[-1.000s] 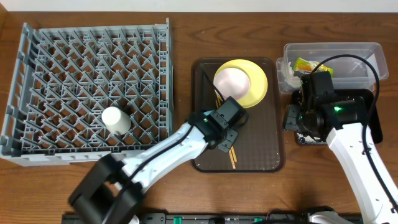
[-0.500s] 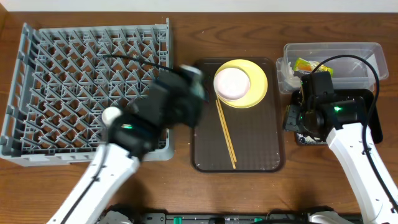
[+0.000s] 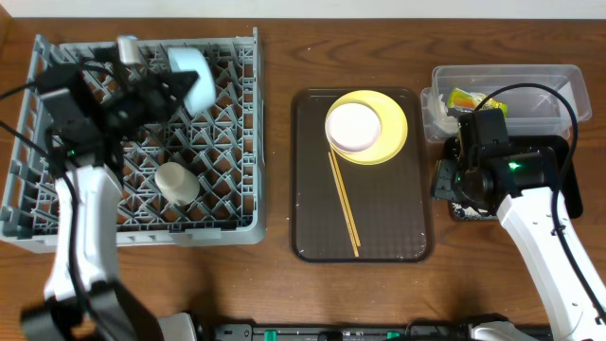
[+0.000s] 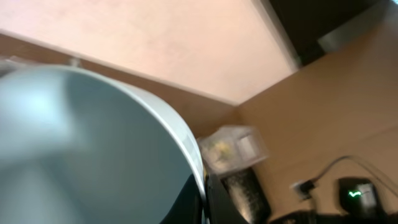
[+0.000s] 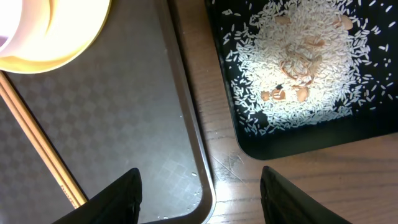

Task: Sort waste into correct bins and load items into the dishwasher rack
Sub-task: 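Lift the light-blue bowl and carry it to the rack's back, then lower the light-blue bowl into the rack slots and release it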

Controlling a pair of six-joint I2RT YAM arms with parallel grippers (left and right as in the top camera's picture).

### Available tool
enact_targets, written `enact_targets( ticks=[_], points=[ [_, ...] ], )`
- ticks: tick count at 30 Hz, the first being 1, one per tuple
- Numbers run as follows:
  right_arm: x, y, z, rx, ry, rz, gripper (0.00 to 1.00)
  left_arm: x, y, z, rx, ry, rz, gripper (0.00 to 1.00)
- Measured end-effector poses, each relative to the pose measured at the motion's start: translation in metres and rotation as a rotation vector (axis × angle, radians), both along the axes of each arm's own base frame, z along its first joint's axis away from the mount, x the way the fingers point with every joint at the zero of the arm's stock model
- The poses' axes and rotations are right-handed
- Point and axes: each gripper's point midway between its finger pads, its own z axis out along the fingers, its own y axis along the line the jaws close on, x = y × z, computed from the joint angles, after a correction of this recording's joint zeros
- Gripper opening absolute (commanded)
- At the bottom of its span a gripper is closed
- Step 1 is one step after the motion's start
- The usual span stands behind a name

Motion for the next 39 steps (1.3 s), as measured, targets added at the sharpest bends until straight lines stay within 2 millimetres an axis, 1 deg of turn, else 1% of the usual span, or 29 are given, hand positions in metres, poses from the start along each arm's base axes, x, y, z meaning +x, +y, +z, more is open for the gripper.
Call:
enact_targets(
  ticks=[4,7,10,13,15,23,39],
  points=[
    [0.001,0.000,0.000,0.001,-0.003,0.000,0.59,0.013,0.013,-0.016,-0.127,0.043,-0.083,0.06],
    [0.001,0.000,0.000,0.000,-0.003,0.001,0.59,0.019,0.019,-0.037,-0.199,0.116,-0.121,0.06],
    [0.001,0.000,0.000,0.000,-0.002,0.004,0.59,0.023,0.025,-0.063,-0.267,0.210,-0.133,0.06],
    [0.001,0.000,0.000,0.000,-0.003,0.004,0.59,0.026,0.033,-0.077,-0.298,0.250,-0.127,0.06],
    [0.001,0.000,0.000,-0.001,-0.002,0.004,0.59,0.027,0.039,-0.081,-0.306,0.258,-0.116,0.06],
    [0.001,0.000,0.000,-0.001,-0.002,0.004,0.59,0.026,0.061,-0.079,-0.300,0.230,-0.069,0.06],
    [0.001,0.000,0.000,-0.001,-0.003,0.004,0.59,0.025,0.062,-0.082,-0.314,0.254,-0.062,0.06]
  ],
)
